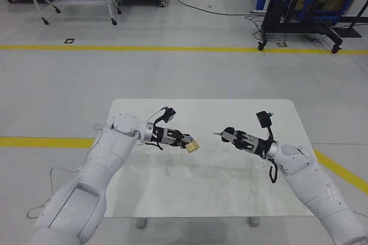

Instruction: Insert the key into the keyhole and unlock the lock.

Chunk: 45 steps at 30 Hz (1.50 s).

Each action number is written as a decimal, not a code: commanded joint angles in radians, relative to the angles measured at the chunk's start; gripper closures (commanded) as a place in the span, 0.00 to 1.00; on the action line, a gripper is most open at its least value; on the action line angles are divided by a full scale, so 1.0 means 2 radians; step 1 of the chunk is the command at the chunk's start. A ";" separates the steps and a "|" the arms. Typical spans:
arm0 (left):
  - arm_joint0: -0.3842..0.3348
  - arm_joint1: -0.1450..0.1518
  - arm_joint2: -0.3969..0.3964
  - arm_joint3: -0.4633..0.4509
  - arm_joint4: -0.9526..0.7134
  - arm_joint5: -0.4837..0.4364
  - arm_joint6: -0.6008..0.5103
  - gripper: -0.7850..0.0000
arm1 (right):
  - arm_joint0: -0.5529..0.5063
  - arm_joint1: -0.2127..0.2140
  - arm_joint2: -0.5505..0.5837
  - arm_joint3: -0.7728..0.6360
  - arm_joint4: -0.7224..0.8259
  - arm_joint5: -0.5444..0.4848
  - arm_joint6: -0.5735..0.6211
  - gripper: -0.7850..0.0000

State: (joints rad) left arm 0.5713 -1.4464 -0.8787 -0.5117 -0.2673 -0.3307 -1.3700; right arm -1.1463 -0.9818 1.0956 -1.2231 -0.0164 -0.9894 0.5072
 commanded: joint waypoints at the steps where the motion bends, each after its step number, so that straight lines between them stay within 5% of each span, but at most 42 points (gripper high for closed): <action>1: 0.000 0.000 0.000 0.000 0.000 0.000 0.000 1.00 | 0.000 0.000 0.000 0.000 0.000 0.000 0.000 1.00; 4: 0.005 0.000 0.000 -0.001 -0.006 0.010 0.000 1.00 | 0.000 0.000 0.000 0.000 0.000 0.000 0.000 1.00; 14: -0.023 -0.015 -0.021 0.043 -0.116 0.163 -0.038 1.00 | -0.005 -0.009 -0.004 -0.014 0.012 0.036 -0.059 1.00; 27: -0.036 -0.021 -0.029 0.074 -0.142 0.165 -0.030 1.00 | -0.010 -0.012 -0.005 -0.023 0.021 0.040 -0.072 1.00; 33: -0.017 -0.015 -0.026 0.023 -0.114 0.171 0.004 1.00 | -0.016 -0.013 -0.007 -0.037 0.037 0.019 -0.069 1.00; 45: -0.006 0.010 -0.028 -0.013 -0.059 0.232 -0.050 1.00 | -0.058 -0.007 0.061 -0.137 -0.262 0.008 -0.120 1.00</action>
State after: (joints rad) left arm 0.5580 -1.4302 -0.9302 -0.5353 -0.3887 0.1275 -1.4845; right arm -1.2547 -0.9942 1.2118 -1.4914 -0.4939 -0.9938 0.2838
